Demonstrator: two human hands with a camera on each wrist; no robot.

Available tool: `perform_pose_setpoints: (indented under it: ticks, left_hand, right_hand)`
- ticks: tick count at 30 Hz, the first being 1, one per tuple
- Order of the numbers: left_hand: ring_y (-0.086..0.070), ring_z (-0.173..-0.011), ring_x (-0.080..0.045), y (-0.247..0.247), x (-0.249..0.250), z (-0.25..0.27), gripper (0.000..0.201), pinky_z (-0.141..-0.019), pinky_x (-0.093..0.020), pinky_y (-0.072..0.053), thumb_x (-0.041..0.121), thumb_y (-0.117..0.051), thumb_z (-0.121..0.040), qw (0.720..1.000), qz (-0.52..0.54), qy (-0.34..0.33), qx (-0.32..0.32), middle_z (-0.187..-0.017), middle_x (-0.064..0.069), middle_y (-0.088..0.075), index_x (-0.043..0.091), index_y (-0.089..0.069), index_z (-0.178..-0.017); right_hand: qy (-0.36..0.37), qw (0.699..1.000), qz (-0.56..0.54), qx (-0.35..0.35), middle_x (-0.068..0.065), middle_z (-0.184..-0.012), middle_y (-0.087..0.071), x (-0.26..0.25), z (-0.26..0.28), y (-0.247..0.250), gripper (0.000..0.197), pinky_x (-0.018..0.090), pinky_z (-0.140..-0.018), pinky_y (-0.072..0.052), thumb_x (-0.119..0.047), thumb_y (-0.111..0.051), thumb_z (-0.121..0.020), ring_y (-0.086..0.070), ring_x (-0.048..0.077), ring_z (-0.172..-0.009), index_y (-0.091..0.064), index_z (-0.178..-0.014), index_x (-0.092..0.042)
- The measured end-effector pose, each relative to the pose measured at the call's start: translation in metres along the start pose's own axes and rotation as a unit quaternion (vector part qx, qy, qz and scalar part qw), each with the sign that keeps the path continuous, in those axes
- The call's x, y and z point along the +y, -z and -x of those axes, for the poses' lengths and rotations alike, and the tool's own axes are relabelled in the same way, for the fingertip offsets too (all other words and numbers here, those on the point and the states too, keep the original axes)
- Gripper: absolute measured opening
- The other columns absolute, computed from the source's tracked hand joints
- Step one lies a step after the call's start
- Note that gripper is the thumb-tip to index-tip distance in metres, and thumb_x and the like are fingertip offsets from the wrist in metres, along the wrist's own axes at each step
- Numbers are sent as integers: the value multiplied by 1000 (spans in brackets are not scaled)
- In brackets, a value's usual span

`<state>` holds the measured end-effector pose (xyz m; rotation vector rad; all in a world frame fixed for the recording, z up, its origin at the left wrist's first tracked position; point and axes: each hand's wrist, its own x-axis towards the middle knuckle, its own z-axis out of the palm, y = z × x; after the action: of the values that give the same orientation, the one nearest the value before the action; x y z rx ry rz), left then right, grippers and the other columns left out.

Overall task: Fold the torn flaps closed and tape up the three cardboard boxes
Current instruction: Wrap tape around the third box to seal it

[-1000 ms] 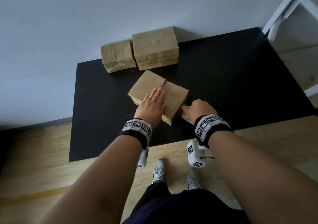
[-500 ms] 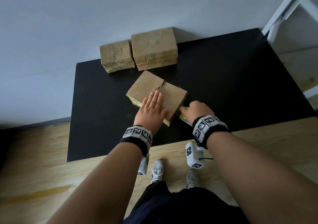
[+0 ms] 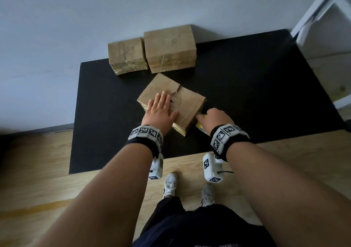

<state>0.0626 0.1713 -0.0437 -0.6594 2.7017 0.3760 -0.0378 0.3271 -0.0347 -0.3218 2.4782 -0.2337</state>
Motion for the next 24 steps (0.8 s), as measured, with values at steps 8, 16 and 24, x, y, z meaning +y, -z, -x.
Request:
perform_pose_setpoints:
  ticks: [8, 16, 24]
  left_hand:
    - [19, -147, -18, 5, -14, -7, 68, -120, -37, 10, 53, -17, -102, 996, 40, 72, 20, -161, -3, 19, 19, 8, -155]
    - [20, -146, -13, -9, 25, 14, 61, -119, -34, 11, 44, -15, -104, 998, 26, -11, 48, -160, 2, 18, 19, 7, -154]
    - [18, -147, -17, -9, 28, 14, 99, -121, -39, 9, 71, -40, -88, 1000, -11, -25, -15, -161, -1, 18, 17, 9, -155]
  right_hand:
    - [-2, 1000, 7, -4, 5, -81, -57, -1, 0, 1, 36, 32, -55, -37, -48, -46, -96, -54, 19, -66, -59, -93, -14]
    - [24, 1000, -16, 11, 4, -77, -58, 4, 1, 2, 36, 29, -52, -33, -46, -47, -96, -54, 20, -63, -59, -86, -13]
    - [15, 1000, -15, -2, 5, -80, -60, 3, -2, 2, 40, 30, -52, -34, -52, -48, -94, -56, 20, -65, -59, -86, -14]
